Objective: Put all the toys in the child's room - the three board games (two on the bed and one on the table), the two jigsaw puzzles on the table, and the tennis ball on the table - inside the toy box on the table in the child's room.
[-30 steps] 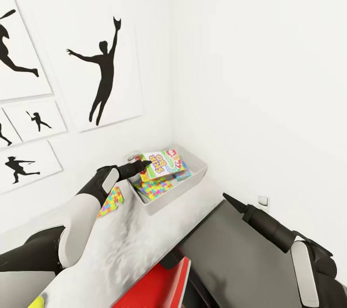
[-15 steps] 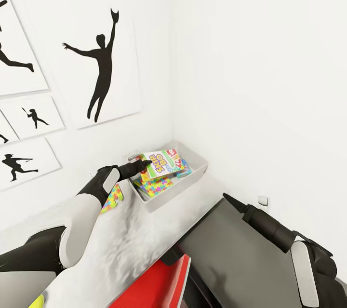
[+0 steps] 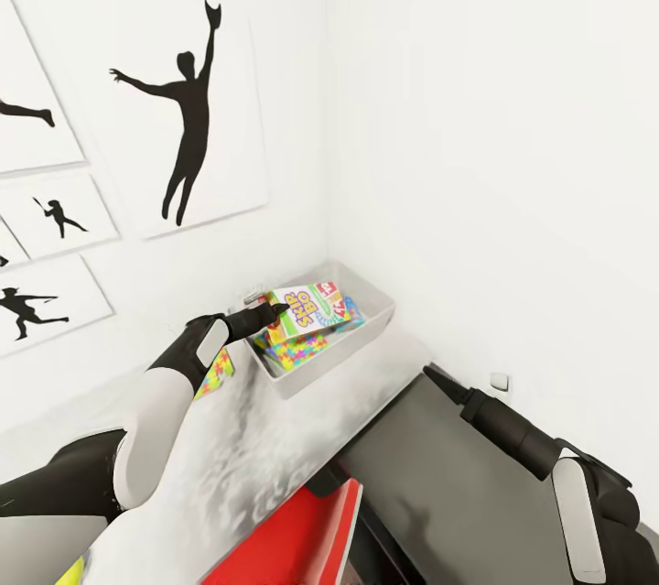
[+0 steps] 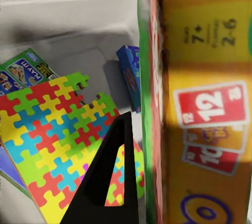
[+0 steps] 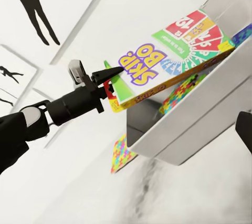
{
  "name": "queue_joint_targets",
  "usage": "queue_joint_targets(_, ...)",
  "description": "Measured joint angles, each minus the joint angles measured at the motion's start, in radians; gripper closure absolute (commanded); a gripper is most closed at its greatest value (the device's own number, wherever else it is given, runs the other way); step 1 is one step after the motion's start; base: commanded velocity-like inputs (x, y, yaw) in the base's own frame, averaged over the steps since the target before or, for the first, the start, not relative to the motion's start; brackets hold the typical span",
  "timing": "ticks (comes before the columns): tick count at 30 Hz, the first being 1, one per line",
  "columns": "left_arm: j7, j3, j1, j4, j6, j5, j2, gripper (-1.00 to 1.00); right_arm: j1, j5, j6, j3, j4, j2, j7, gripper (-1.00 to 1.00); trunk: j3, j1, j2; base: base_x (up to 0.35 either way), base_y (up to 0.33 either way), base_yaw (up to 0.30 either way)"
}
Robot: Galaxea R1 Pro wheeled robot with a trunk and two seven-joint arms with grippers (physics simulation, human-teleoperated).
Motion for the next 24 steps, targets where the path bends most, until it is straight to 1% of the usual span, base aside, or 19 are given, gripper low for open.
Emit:
queue_joint_targets(6,0.0,0.0,0.0,0.0,0.0,0.0,0.0,1.0,0.0,0.001,-0.001,0.0,0.0,0.0,0.0,-1.0,-0.01,0.0,0.0,0.0,0.0,0.0)
queue_joint_targets(11,0.0,0.0,0.0,0.0,0.0,0.001,0.0,1.0,0.0,0.0,-0.002,-0.003,0.0,0.0,0.001,-1.0,-0.013,0.0,0.0,0.0,0.0,0.0)
queue_joint_targets(17,0.0,-0.001,0.0,0.0,-0.001,0.001,0.001,1.0,0.0,0.0,-0.006,-0.041,0.0,0.0,0.009,-1.0,-0.013,0.0,0.0,0.0,0.0,0.0)
queue_joint_targets(24,0.0,0.0,0.0,0.0,-0.015,0.001,0.001,1.0,0.0,0.0,-0.006,-0.047,0.0,0.0,0.013,-1.0,-0.013,0.0,0.0,0.0,0.0,0.0)
